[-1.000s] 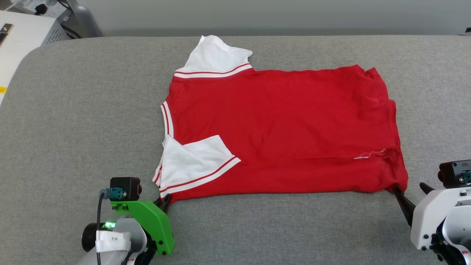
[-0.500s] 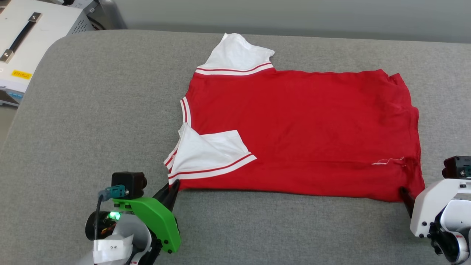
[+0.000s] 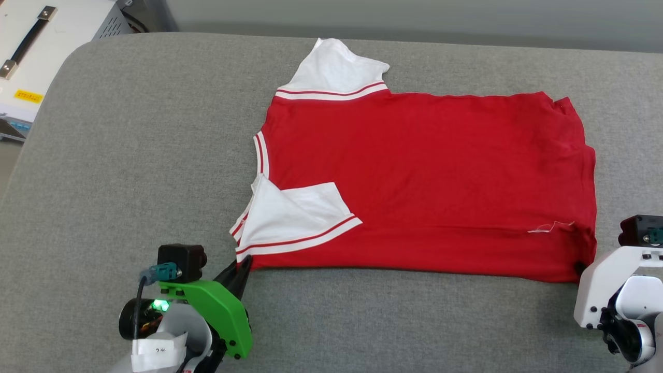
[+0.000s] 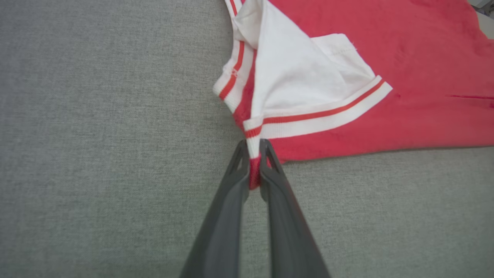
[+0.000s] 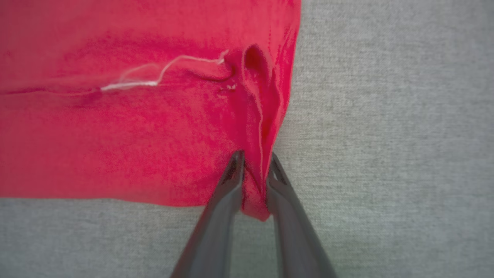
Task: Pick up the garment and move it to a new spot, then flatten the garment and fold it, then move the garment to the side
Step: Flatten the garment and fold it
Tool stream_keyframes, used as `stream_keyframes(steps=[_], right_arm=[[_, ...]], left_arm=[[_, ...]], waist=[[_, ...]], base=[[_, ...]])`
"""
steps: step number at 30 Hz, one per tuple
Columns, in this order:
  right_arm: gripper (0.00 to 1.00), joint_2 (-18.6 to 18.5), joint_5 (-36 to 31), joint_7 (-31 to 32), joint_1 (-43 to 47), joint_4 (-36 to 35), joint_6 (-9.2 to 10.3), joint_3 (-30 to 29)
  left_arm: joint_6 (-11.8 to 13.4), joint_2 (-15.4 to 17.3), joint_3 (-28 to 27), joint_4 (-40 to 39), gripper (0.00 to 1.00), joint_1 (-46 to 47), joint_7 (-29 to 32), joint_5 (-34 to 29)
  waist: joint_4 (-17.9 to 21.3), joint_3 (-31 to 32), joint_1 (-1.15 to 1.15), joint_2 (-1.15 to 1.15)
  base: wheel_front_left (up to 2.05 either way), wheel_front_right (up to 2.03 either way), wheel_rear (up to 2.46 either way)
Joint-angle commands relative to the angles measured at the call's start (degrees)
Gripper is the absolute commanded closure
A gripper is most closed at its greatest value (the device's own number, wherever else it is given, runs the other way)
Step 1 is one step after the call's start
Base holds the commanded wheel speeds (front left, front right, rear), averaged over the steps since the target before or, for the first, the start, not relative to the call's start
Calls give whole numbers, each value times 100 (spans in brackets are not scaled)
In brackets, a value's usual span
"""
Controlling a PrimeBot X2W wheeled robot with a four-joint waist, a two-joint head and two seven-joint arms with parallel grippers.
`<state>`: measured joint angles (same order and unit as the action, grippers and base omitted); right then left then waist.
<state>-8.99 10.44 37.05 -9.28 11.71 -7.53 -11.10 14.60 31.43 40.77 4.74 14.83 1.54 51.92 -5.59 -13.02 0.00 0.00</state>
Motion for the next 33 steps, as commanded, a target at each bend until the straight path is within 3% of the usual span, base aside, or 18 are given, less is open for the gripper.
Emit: stream_keyframes(steps=[1,10,21,33], right_arm=[[100,13,49,38,29,137,4,8],[100,-225,248,88,168,-9,4,13],[100,-655,745,969,1065,-907,4,173],[100,-505,768,1130,1543,-1077,4,160]], left_arm=[[-15,60,-4,42,100,17,-23,-20],[-87,92,116,329,100,-191,67,66],[-33,292,298,214,100,-840,302,283],[-99,211,493,389,100,-949,518,367]], waist=[[25,42,0,0],[126,514,0,0],[151,1009,0,0],[172,975,0,0]], base=[[0,0,0],[0,0,0],[0,0,0],[0,0,0]])
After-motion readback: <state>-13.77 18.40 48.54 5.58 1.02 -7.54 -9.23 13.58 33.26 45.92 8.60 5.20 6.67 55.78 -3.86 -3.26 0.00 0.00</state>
